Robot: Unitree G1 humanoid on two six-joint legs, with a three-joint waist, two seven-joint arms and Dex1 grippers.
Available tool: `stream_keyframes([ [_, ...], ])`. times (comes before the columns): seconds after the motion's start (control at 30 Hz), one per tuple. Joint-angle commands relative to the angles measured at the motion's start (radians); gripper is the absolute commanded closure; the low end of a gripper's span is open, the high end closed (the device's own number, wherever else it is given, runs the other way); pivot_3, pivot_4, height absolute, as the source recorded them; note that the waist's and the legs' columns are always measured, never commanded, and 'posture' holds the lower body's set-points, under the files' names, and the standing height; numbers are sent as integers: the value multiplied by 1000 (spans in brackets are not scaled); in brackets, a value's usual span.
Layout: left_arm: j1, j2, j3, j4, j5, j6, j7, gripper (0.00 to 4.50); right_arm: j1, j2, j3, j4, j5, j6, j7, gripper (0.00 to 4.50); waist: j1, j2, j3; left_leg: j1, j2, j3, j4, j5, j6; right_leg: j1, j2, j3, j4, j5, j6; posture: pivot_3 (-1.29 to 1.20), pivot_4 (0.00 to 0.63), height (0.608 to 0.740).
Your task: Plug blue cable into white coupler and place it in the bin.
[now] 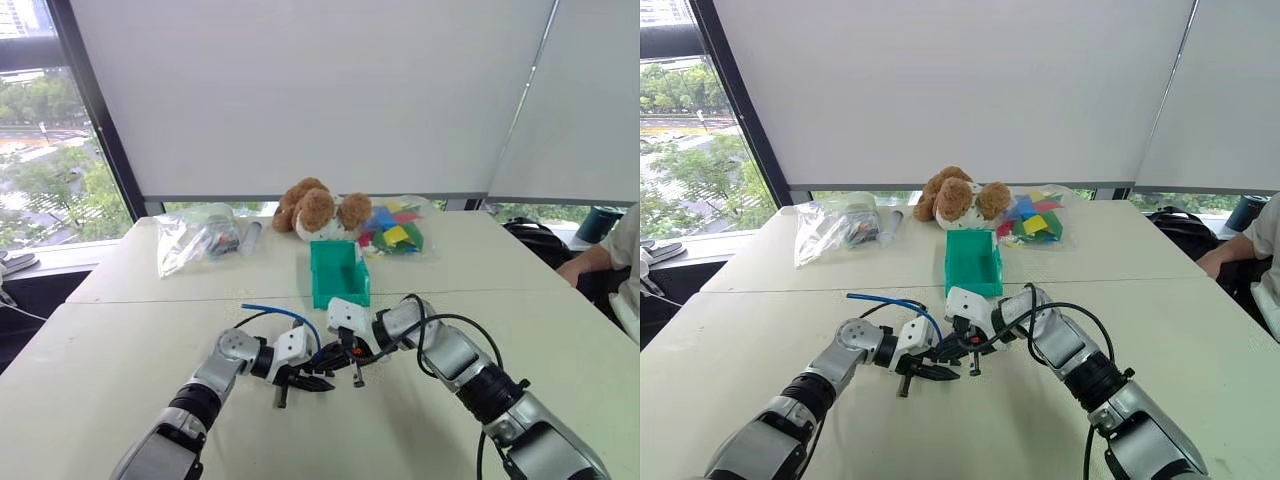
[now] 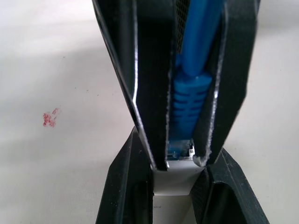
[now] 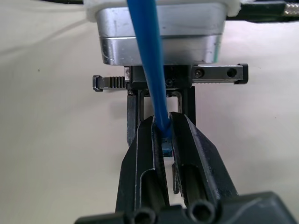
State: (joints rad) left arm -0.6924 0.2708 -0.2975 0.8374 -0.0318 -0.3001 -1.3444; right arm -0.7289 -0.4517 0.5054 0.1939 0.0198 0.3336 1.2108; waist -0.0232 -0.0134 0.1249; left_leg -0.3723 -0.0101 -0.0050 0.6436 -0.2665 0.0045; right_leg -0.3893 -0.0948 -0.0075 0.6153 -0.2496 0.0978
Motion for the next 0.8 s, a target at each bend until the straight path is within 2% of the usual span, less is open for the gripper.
stream_keyframes([
  [0.03, -11, -33, -22, -65, 10, -25, -4, 4080, 69, 21, 169, 211, -165, 44, -35, 4500, -1, 0, -2, 0, 0, 0, 0, 0, 0, 0, 0, 0, 0, 0, 0, 0, 150, 740],
  [0.7, -9, -40, -15, -65, 7, -20, 18, 4080, 103, 34, 200, 299, -247, -3, -30, 4500, 3, 0, -19, 7, 0, 0, -15, -2, -3, 0, -1, -1, -3, -2, -4, 0, 150, 740],
  [0.8, -10, -39, -13, -63, 8, -20, 24, 4080, 104, 41, 160, 274, -208, 29, -38, 4500, 3, 0, -19, 7, 0, 0, -15, -2, -3, 0, -1, -1, -3, -2, -4, 0, 150, 740],
])
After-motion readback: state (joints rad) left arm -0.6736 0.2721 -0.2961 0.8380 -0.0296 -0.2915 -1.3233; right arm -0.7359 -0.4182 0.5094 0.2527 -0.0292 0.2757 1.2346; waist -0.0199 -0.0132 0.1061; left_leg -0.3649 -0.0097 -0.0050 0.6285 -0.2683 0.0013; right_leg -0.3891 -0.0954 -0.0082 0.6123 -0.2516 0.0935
